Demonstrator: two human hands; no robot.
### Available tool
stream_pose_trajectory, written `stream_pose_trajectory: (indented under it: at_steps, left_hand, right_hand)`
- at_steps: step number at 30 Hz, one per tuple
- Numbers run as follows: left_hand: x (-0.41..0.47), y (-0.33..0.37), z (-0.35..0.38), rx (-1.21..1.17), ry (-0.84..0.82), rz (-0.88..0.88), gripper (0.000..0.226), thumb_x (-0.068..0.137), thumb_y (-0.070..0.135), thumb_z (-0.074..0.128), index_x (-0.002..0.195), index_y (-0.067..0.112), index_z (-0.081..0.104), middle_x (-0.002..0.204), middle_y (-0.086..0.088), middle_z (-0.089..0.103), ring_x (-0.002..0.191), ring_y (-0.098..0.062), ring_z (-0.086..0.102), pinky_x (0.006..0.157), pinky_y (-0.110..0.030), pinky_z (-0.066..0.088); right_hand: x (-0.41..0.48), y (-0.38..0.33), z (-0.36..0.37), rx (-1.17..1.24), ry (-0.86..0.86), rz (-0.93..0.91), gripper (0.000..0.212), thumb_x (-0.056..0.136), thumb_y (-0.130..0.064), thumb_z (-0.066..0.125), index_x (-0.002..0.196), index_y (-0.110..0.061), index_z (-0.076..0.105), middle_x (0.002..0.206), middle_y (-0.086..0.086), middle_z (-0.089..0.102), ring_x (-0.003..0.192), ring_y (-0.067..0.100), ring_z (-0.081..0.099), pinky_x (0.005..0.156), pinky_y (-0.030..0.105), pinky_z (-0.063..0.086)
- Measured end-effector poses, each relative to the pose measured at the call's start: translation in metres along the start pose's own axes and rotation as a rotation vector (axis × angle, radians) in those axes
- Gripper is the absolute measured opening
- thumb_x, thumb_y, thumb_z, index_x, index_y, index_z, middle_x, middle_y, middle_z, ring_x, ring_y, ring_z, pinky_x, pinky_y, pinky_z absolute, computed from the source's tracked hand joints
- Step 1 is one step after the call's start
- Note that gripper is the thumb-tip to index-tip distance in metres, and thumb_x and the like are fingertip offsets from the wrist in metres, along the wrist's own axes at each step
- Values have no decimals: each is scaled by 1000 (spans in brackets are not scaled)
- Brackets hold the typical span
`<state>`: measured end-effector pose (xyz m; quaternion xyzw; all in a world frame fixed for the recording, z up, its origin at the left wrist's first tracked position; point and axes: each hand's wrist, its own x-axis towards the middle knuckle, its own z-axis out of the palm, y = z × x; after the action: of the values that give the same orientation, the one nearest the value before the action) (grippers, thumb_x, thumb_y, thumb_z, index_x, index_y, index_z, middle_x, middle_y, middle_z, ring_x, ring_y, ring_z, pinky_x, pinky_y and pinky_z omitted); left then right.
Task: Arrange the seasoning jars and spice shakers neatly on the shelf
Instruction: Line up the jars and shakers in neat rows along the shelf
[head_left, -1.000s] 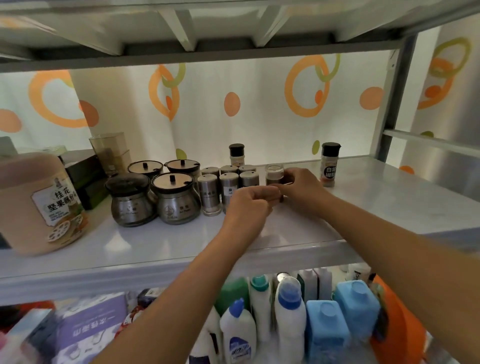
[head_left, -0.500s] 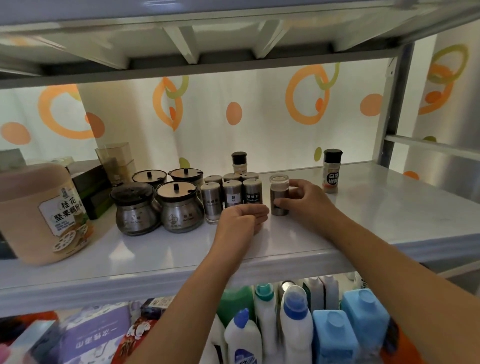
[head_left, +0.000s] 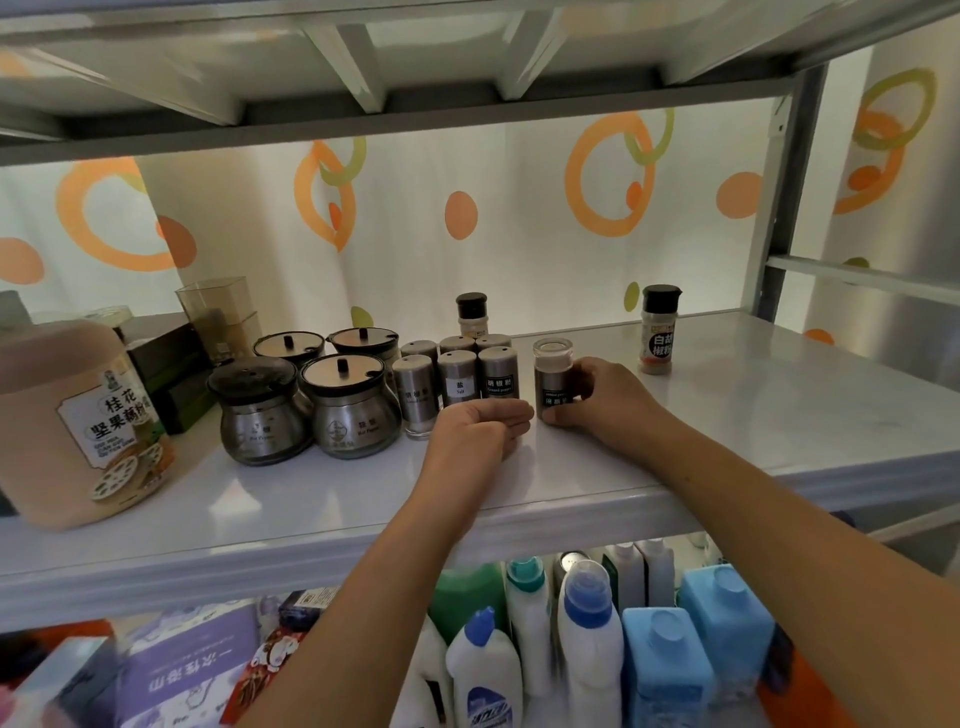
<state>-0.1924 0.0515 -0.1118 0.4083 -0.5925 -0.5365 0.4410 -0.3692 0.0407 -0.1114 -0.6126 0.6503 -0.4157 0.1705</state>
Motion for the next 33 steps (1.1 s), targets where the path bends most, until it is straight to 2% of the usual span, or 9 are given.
stream_pose_trajectory:
  at_steps: [7,13,22,26,33]
  left_hand:
    - [0,-1,0,0,-1,8,51,80,-17,35,109,4,70,107,-8,73,103,-13,67,99,-31,51]
    - [0,0,0,5,2,-2,50,80,-17,35,109,5,70,108,-8,72,104,-12,66,98,-29,51]
    - [-2,2,1,9,-3,5,50,83,-17,34,110,4,69,109,-9,71,104,-13,66,98,-28,50]
    - [-3,2,0,15,-9,5,49,83,-17,35,107,7,70,108,-7,72,105,-13,66,97,-28,51]
    - [-2,1,0,25,-6,5,48,83,-16,37,107,9,71,108,-7,72,106,-13,66,97,-29,51]
  right_hand:
    - [1,0,1,-33,-7,-8,55,74,-24,82,124,-15,59,115,4,67,100,19,61,90,31,48]
    - [0,-1,0,-36,-18,-14,54,74,-26,82,122,-15,61,113,4,68,100,21,62,91,35,50]
    - [0,-1,1,-45,-15,-18,55,74,-26,82,123,-15,60,112,4,68,100,21,62,91,35,50]
    - [1,0,1,-58,-13,-28,54,74,-26,82,122,-14,60,112,4,67,98,21,61,85,30,48]
    - [1,0,2,-53,-21,-35,57,75,-26,82,126,-14,59,118,5,67,102,21,61,91,33,49]
